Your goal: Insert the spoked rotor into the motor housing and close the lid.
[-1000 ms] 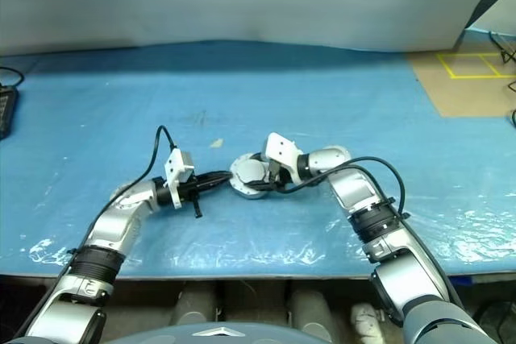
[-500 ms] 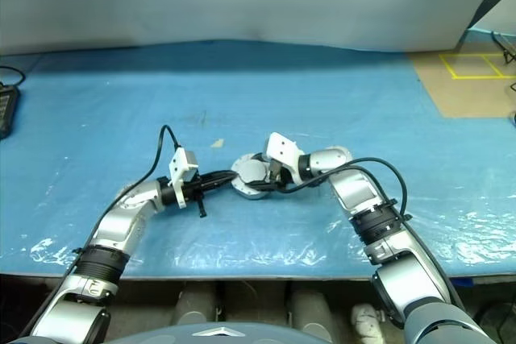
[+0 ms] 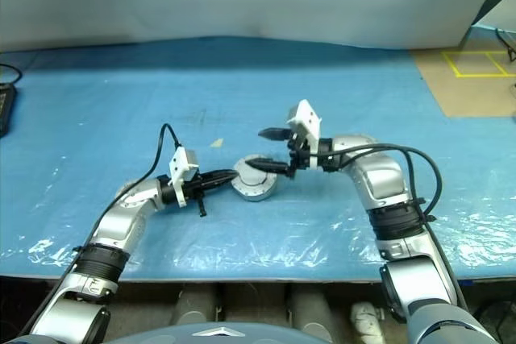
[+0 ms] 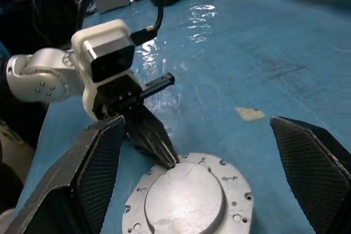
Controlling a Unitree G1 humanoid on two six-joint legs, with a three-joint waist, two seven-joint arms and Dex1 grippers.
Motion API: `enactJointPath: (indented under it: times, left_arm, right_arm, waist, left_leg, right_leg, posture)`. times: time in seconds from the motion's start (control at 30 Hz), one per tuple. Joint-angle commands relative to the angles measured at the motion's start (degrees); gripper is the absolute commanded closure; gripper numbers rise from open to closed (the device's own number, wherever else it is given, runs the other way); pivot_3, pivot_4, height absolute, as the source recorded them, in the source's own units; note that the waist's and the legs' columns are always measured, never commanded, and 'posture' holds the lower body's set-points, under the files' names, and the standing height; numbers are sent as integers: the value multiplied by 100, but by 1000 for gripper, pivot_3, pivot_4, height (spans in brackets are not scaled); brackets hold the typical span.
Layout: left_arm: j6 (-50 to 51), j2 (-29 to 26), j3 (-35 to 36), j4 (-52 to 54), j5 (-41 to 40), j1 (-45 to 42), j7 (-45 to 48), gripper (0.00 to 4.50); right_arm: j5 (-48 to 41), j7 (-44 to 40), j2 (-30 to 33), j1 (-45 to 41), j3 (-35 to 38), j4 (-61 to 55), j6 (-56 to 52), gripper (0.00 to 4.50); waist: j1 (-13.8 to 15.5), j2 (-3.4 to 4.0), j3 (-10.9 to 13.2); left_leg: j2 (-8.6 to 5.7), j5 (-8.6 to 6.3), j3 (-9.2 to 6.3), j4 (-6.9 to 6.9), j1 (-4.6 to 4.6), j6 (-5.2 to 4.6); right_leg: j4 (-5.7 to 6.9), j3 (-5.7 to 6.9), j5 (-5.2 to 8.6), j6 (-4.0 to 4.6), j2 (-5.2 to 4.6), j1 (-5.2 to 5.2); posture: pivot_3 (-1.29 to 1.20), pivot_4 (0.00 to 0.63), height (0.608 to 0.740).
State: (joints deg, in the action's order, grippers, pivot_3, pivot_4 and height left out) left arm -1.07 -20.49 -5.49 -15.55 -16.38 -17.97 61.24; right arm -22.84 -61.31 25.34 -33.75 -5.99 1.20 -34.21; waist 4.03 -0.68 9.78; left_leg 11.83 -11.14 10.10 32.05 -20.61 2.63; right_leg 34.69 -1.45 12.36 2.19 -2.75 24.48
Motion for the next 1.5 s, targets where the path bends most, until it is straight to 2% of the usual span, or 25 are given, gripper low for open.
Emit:
enactJointPath:
  times: [0.03,0.33,0.53,0.77,0.93,1.1,1.3,1.5]
  left_arm:
    - [-24,-8,-72,-101,86,-46,13,4500]
    - [17,56,-69,-151,33,-174,9,4500]
    - [-13,72,-76,-157,32,-186,16,4500]
    - [-7,70,-68,-90,21,-119,-3,4500]
    - [0,68,-65,-63,16,-99,-15,4500]
    - [3,63,-65,-39,17,-75,-29,4500]
    - [9,55,-72,-15,18,-44,-30,4500]
    - [8,73,-76,-35,24,-60,-24,4500]
  right_arm:
    - [-110,316,140,2,215,197,-571,44]
    - [-932,568,377,196,732,403,-2622,44]
    - [-1424,845,247,417,873,159,-3654,44]
    - [-1570,1247,-75,691,862,83,-3982,44]
    - [-1628,1619,-447,509,1162,532,-4047,44]
    - [-1634,1708,-505,393,1265,844,-3940,44]
    - [-1698,1673,-428,373,1319,901,-3915,1988]
    - [-1777,1748,-458,358,1408,945,-3919,1988]
  waist:
    - [1,0,0]
    - [17,3,2]
    - [42,3,2]
    - [51,4,2]
    - [47,4,1]
    - [53,4,1]
    - [56,5,1]
    - [57,5,1]
  left_leg:
    - [-1,0,0,1,0,1]
    - [-5,2,-1,8,-5,3]
    - [-5,2,-1,11,-4,3]
    - [-4,2,-1,12,-5,4]
    - [-4,2,-1,13,-3,4]
    - [-4,3,-1,13,-4,5]
    - [-4,3,-1,13,-5,5]
    - [-4,3,-1,14,-4,5]
  right_leg:
    - [0,0,0,0,0,0]
    - [2,2,-1,1,0,0]
    - [5,4,-1,1,1,0]
    - [6,7,-1,2,0,0]
    - [8,7,-1,2,0,-1]
    - [8,7,-1,2,-1,0]
    - [8,8,-2,2,-1,0]
    - [8,9,-2,2,0,-1]
  posture:
    - [0,150,740]
    - [0,150,740]
    - [0,150,740]
    - [0,150,740]
    - [0,150,740]
    - [0,150,740]
    - [0,150,740]
    - [0,150,740]
